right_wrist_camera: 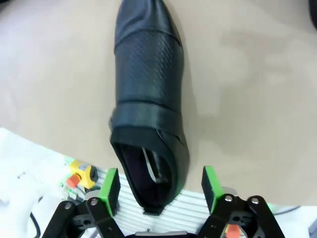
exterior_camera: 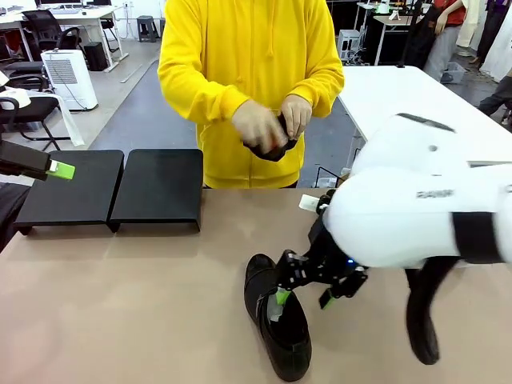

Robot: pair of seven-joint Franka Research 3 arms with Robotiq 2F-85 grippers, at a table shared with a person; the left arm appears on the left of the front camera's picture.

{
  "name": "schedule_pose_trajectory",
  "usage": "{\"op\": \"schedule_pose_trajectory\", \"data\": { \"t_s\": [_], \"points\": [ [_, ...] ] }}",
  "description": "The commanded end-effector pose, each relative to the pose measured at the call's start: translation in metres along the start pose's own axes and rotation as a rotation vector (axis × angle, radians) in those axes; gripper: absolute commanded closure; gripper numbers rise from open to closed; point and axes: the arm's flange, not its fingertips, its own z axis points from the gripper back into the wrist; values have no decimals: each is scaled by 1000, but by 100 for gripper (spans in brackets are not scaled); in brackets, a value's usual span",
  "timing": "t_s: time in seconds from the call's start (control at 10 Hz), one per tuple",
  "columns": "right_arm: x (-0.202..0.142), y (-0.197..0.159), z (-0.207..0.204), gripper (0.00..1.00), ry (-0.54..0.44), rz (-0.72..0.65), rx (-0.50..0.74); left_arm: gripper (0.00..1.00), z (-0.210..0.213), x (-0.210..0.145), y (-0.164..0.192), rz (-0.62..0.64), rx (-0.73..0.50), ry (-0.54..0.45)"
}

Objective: Organize the shoes by placing them on the stand.
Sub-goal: Pick up one Shoe and place it in the middle of the table, then place the Shoe from the middle of the table onto the Shoes Stand.

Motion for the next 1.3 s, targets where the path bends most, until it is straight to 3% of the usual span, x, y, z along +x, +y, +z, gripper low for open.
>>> {"op": "schedule_pose_trajectory", "data": {
  "t_s": [0.0,1.0,1.1,1.2],
  "points": [
    [7,8,-12,0,-19,-9,2,0,1,0,1,-14,-12,-9],
    [5,3,-10,0,-9,0,-2,0,1,0,1,-14,-12,-9],
    [-3,-28,18,0,-104,-147,-159,0,0,0,0,-1,0,0],
    [-5,-67,44,0,-143,-303,-197,0,-11,0,-32,-27,-114,-6]
  ]
}}
